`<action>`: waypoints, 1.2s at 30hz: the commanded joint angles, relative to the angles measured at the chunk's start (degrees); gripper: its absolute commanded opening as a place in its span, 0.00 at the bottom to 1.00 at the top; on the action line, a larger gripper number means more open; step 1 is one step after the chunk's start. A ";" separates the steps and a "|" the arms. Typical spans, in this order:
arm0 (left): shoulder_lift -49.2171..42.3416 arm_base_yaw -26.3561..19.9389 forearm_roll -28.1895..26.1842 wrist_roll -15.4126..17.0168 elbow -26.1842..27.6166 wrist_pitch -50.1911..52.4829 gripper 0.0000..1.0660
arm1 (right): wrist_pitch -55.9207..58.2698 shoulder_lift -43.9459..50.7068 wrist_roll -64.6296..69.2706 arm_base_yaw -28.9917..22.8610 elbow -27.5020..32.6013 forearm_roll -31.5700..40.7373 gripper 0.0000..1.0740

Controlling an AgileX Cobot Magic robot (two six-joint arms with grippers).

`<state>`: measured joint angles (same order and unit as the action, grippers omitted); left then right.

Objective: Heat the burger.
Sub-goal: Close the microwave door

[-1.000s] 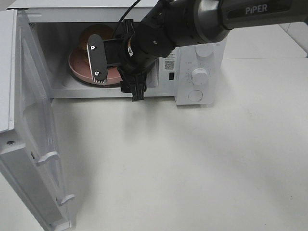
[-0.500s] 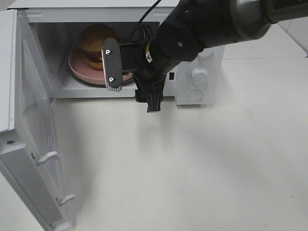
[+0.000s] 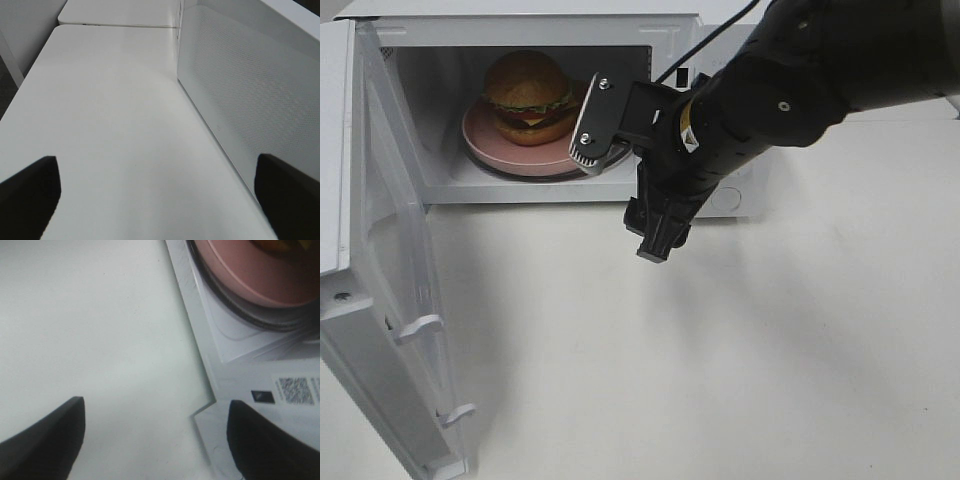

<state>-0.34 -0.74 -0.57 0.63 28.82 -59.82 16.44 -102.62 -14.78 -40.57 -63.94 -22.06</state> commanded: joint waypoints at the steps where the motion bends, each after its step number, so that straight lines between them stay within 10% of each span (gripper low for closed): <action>1: -1.03 0.17 -0.06 0.00 -0.23 0.52 0.92 | 2.52 4.24 11.63 -0.17 3.61 0.11 0.71; 36: -1.03 0.17 -0.06 0.00 -0.23 0.52 0.92 | 33.92 37.87 26.59 -0.17 19.54 6.53 0.71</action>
<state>-0.34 -0.74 -0.57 0.63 28.82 -59.82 48.24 -66.75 11.75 -40.57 -44.63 -15.58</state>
